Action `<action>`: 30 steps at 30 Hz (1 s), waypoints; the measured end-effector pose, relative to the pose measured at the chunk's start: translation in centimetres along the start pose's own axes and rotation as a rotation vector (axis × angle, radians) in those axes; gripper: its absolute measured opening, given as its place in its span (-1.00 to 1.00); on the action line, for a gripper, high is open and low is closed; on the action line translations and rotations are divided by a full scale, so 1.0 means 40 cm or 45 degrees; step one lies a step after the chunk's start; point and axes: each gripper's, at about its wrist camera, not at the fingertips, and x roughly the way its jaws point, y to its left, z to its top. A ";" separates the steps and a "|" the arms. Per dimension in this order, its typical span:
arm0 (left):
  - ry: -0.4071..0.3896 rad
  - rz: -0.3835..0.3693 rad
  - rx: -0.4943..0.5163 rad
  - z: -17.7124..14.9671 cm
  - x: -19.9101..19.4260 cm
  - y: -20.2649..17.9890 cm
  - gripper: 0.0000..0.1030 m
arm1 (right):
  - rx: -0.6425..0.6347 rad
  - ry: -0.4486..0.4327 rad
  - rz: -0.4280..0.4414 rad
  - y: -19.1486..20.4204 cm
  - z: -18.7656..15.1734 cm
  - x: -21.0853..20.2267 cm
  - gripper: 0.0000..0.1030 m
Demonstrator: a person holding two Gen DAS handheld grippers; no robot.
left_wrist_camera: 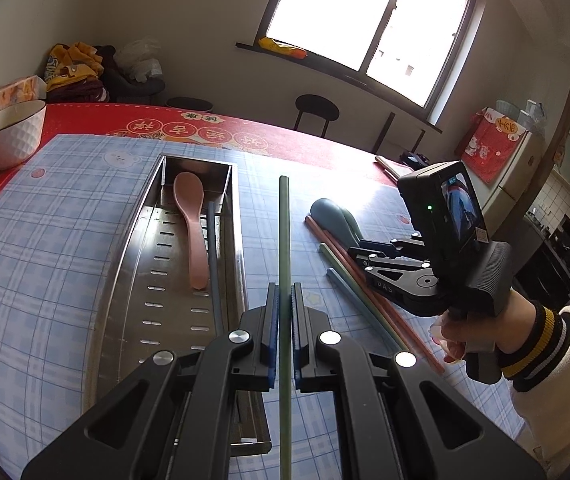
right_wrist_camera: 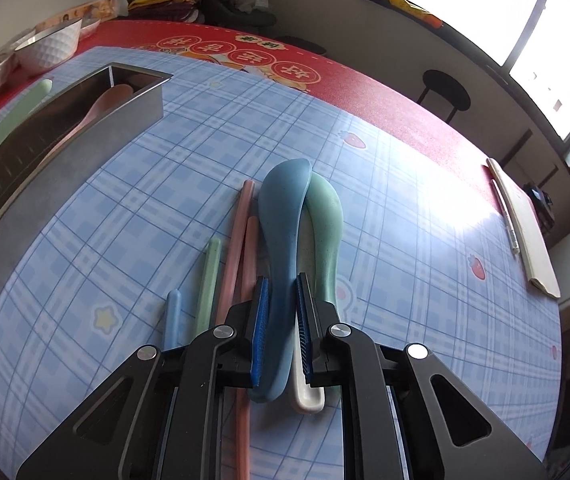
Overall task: Organize utensils
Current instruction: 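Carry the green chopstick and blue spoon to the steel tray, lowering the chopstick in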
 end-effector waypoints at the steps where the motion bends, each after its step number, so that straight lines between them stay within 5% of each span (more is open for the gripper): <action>1: -0.001 0.001 -0.002 0.001 -0.001 0.002 -0.89 | 0.001 0.001 0.008 0.001 -0.001 -0.002 -0.73; 20: -0.010 0.006 -0.031 0.001 -0.017 0.033 -0.89 | 0.155 -0.055 0.135 -0.016 -0.010 -0.021 -0.88; 30: -0.001 -0.004 -0.028 0.003 -0.014 0.029 -0.89 | 0.320 -0.025 0.354 -0.057 0.003 0.009 -0.82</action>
